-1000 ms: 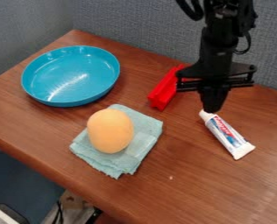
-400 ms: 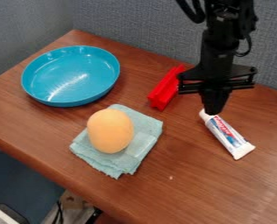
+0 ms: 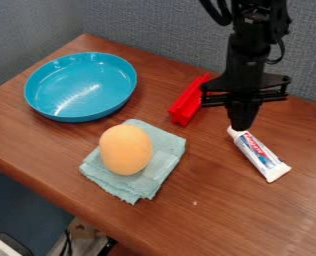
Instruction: Put the toothpaste on the blue plate
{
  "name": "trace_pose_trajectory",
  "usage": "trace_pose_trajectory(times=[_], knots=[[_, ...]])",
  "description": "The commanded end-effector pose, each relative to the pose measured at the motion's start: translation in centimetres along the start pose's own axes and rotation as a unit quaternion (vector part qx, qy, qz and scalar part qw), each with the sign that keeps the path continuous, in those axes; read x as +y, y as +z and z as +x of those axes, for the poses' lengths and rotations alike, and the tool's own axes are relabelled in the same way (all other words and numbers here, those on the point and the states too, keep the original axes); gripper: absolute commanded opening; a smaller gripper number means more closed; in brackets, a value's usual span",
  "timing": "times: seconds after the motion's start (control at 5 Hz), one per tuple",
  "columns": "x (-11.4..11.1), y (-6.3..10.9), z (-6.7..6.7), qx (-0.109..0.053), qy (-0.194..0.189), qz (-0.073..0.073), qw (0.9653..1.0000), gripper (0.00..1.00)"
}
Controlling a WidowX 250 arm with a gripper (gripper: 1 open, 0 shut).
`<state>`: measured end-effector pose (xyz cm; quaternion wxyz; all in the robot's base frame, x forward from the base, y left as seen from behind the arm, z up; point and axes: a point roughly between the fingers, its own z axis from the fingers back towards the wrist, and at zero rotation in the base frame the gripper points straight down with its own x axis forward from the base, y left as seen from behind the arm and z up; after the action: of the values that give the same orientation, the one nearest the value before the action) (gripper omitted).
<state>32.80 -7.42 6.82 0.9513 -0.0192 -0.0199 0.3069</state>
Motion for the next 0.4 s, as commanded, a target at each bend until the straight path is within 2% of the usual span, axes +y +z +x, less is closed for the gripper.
trace_pose_trajectory(times=[0.0,0.2], knots=[[-0.23,1.16,1.01,-0.010,0.013,-0.017,0.9997,0.00],[-0.96,1.95,0.39,-0.006,0.004,-0.024,0.9997,0.00]])
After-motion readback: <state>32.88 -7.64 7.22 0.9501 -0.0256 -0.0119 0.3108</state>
